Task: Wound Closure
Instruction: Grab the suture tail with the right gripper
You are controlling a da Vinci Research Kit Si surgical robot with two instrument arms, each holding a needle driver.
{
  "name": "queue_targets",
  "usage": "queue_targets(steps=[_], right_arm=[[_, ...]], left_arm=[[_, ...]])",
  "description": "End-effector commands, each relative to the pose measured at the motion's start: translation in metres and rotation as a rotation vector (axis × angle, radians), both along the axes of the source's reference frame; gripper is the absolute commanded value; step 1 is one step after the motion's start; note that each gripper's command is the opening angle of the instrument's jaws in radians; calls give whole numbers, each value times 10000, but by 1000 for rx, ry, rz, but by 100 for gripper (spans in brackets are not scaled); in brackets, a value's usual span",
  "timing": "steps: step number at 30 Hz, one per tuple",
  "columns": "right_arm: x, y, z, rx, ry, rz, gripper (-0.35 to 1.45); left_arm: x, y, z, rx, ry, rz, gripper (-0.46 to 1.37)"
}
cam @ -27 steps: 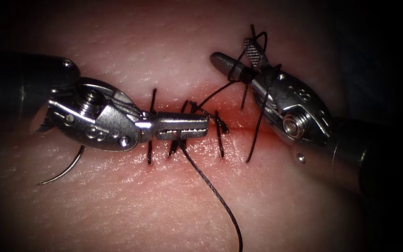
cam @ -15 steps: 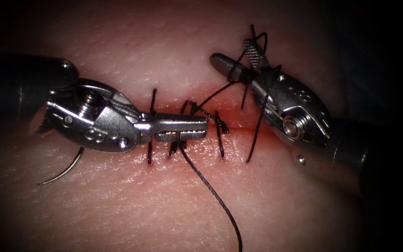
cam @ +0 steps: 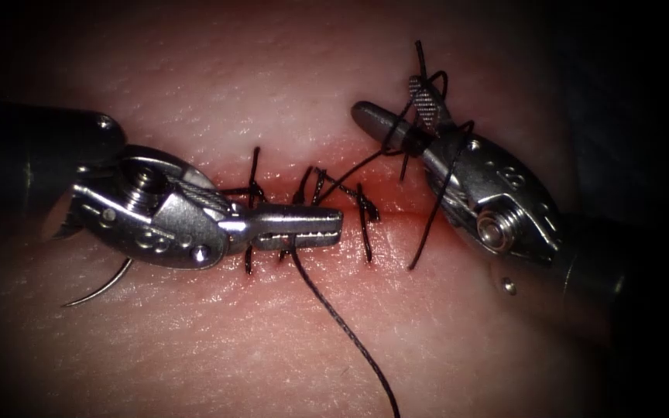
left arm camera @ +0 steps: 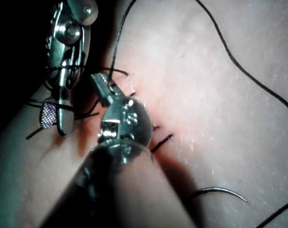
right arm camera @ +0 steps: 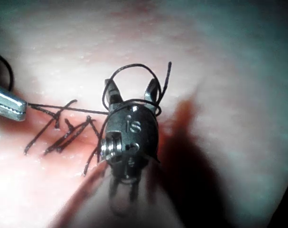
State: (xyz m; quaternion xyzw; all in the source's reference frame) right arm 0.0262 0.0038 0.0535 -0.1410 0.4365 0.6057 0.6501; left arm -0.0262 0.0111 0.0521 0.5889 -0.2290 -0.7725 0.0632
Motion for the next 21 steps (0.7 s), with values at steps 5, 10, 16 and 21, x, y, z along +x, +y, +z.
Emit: queue_targets(steps=[5, 10, 16, 21], right_arm=[[-6, -2, -2, 0, -11, 14, 111], [-12, -5, -6, 1, -27, 34, 111], [-22, -3, -4, 1, -48, 59, 113], [-23, 2, 4, 2, -46, 66, 115]], left_arm=[[1, -7, -6, 2, 7, 9, -35], [-4, -10, -11, 1, 2, 11, -35], [-7, -10, -11, 4, 2, 18, -35], [-8, -9, -10, 4, 1, 18, -35]])
